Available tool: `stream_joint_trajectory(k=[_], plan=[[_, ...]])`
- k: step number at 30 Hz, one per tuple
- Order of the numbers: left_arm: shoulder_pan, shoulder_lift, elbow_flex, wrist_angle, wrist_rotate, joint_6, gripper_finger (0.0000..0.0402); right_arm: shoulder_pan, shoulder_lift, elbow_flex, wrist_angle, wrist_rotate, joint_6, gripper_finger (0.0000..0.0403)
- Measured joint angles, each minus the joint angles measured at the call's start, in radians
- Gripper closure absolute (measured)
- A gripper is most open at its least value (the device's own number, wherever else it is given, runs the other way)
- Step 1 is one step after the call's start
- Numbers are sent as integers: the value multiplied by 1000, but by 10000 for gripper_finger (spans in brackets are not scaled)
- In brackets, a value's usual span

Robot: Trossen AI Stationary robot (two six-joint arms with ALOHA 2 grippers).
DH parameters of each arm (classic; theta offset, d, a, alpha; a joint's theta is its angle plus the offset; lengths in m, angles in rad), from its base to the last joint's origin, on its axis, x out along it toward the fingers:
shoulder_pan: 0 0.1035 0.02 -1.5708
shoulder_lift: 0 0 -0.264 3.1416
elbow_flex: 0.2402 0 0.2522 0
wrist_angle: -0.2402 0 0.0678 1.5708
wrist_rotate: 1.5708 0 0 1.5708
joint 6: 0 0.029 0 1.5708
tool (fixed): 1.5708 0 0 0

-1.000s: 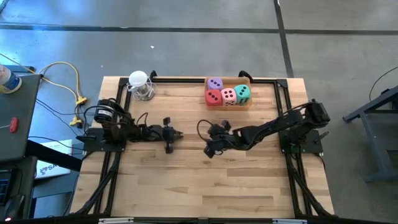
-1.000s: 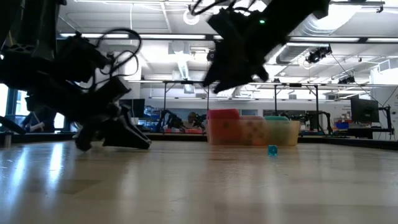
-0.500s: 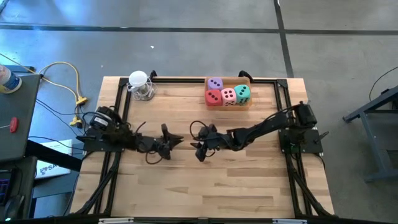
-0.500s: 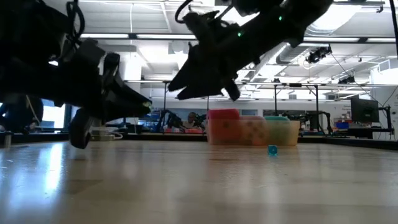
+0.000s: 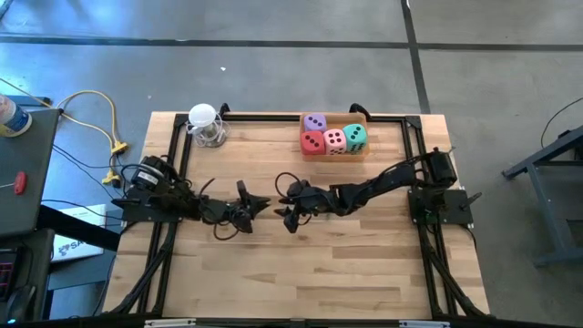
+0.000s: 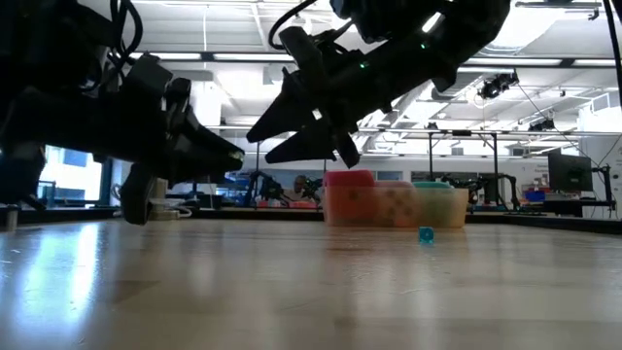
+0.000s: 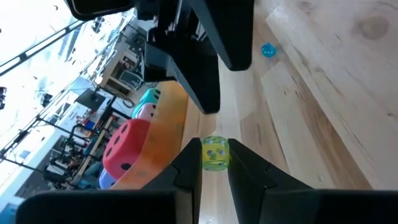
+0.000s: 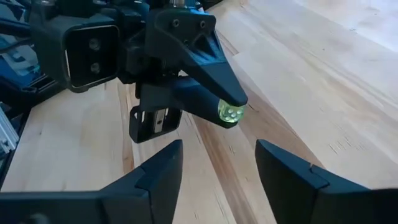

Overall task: Pick & Place Dice
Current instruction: Put the small green die into the orange bin

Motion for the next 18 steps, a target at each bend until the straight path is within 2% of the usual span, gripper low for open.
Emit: stream_joint_trajectory(k=[7, 18], plan=[[0, 0, 25, -10, 5, -3, 351, -12, 0, 0, 12, -2, -7, 186], [1, 0, 44, -19, 10, -15, 351, -27, 0, 0, 15, -3, -1, 211]])
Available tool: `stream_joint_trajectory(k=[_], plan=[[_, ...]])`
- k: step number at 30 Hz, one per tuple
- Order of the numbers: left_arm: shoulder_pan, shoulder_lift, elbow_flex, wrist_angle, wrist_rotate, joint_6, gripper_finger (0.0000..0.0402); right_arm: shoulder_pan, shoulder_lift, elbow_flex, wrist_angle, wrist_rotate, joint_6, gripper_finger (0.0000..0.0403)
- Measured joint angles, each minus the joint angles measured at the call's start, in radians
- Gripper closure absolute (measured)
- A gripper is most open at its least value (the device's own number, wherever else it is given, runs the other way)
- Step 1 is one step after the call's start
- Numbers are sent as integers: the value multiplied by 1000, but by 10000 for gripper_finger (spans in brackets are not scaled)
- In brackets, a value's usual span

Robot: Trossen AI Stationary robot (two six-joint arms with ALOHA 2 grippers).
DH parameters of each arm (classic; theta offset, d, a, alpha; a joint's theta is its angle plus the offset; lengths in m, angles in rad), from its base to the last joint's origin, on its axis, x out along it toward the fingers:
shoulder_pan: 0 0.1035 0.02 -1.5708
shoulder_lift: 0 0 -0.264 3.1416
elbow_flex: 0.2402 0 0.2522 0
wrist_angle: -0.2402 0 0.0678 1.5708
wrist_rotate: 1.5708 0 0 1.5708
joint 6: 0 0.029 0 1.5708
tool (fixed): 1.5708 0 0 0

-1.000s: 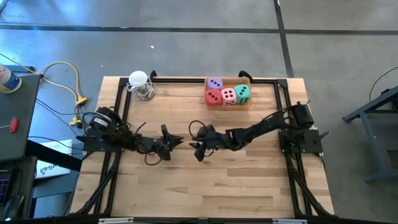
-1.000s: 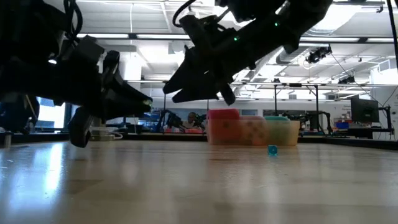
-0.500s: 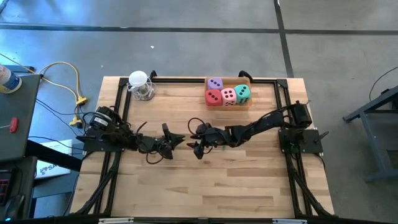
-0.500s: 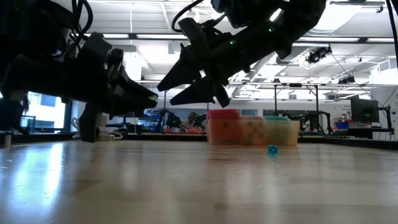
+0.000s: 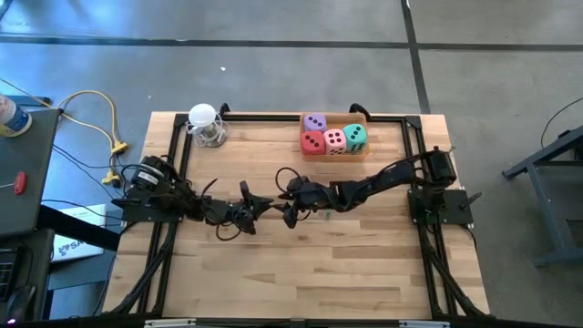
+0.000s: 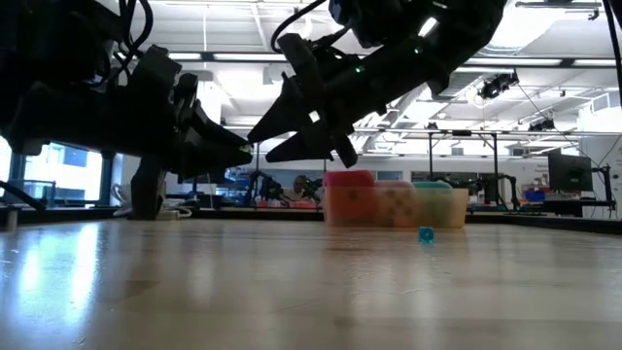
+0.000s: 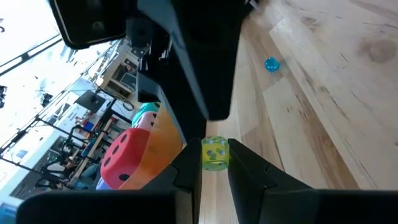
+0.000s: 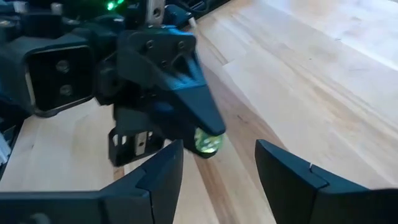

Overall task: Pick & Place Dice
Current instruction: Put the small green die into the orange bin

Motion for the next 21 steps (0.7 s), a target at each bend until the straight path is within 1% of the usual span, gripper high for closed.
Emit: stream_joint_trajectory(k=[7, 14, 21], plan=[[0, 0, 2, -2, 0, -3, 351, -3, 0, 0, 0, 0, 1, 223], [6, 0, 7, -2, 1, -3, 351, -4, 0, 0, 0, 0, 0, 224], [31, -1, 16, -2, 49, -25, 351, -4, 0, 0, 0, 0, 0, 224]])
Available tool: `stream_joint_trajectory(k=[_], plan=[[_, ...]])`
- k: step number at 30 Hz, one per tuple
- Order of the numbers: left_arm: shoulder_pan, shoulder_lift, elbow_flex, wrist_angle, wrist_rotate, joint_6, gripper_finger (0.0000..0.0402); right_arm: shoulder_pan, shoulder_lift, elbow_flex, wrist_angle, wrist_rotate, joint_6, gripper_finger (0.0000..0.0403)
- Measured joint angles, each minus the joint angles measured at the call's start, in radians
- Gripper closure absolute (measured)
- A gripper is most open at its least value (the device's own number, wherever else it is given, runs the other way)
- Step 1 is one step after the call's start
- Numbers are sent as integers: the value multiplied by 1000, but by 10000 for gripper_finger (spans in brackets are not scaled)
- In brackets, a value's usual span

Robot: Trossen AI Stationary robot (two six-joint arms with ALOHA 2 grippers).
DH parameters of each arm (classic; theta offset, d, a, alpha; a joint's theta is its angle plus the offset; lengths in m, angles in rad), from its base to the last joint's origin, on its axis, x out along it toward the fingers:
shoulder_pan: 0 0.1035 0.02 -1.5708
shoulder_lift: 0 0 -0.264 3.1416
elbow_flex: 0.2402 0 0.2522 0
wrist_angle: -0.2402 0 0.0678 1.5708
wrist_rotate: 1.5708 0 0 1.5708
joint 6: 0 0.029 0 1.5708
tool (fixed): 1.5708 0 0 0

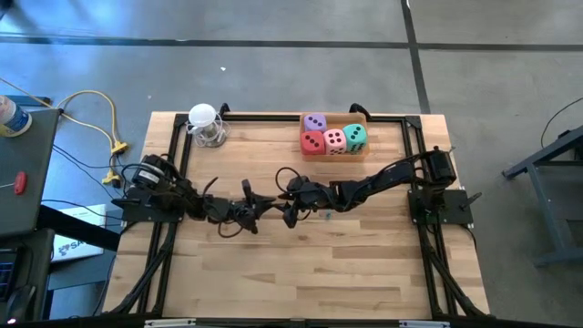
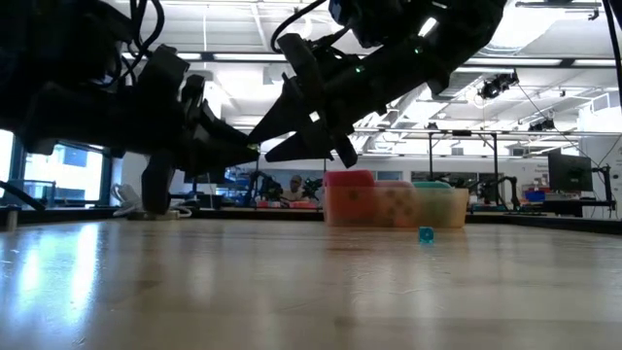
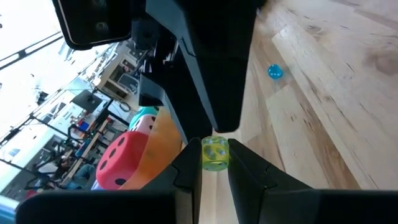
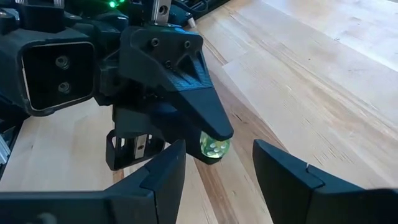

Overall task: Pick & Place Dice
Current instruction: Put the small green die into the orange bin

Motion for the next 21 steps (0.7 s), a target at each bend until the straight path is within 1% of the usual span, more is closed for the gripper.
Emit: stream_joint_trajectory(k=[4, 21], plan=[[4, 0, 13, 0, 20, 7, 351, 0, 0, 0, 0, 0, 0, 224], [4, 0, 15, -4, 23, -9, 351, 0, 1, 0, 0, 25, -3, 224]])
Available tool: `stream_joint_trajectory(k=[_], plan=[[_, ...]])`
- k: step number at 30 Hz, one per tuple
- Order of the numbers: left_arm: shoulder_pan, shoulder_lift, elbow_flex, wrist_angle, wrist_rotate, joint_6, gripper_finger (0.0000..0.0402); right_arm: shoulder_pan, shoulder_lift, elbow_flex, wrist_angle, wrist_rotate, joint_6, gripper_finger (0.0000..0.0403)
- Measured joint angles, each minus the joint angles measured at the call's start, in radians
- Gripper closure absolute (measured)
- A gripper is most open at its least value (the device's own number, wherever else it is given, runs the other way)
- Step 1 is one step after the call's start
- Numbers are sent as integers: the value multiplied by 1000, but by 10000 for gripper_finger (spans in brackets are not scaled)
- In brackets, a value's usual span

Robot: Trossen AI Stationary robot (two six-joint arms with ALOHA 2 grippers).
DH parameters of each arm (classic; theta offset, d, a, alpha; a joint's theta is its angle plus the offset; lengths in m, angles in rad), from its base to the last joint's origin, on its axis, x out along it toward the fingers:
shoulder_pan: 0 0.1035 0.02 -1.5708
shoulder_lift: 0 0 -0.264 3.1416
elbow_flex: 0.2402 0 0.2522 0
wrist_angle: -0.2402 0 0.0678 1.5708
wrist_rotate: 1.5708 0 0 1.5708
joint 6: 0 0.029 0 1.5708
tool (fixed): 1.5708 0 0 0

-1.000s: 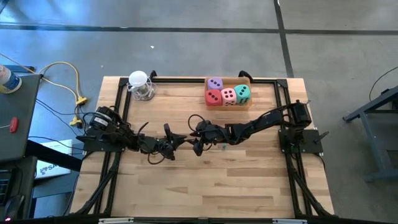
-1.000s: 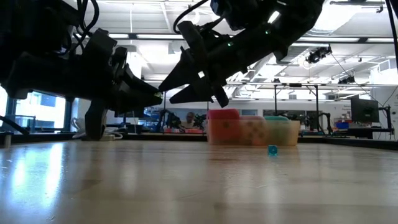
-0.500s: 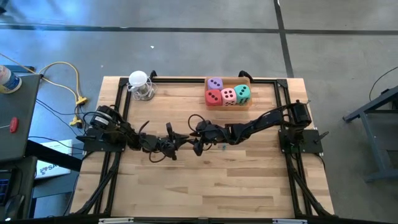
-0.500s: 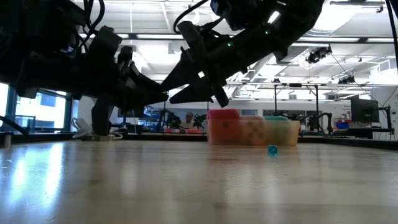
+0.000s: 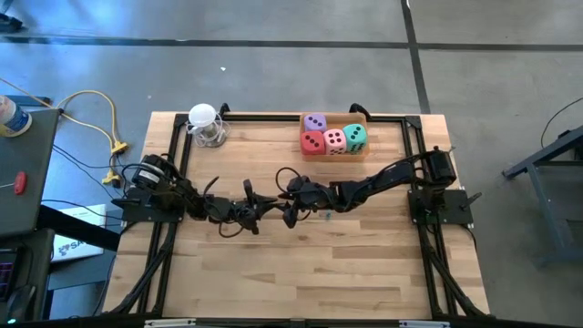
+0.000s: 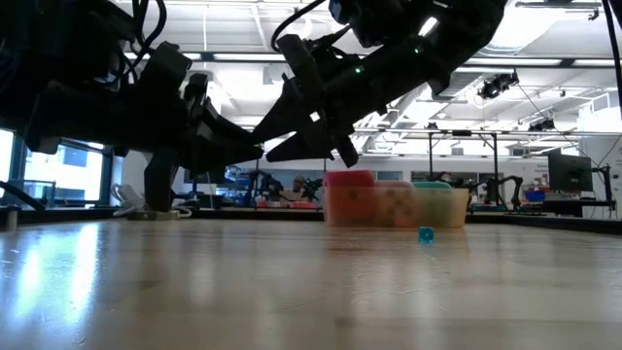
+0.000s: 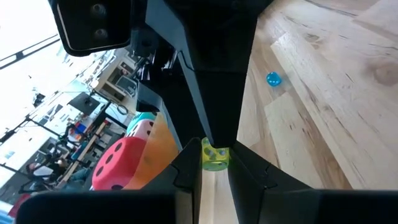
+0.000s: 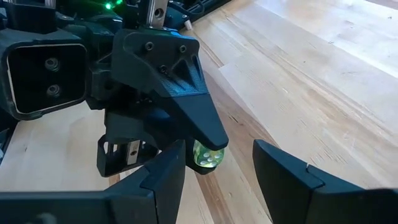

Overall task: Pick & Place Dice
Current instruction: Put the small green die into the orange bin

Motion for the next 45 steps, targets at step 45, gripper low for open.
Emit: stream_joint_trajectory(k=[45], plan=[[12, 0, 19, -3, 14, 56, 342, -6, 0, 1, -18, -29, -47, 359]])
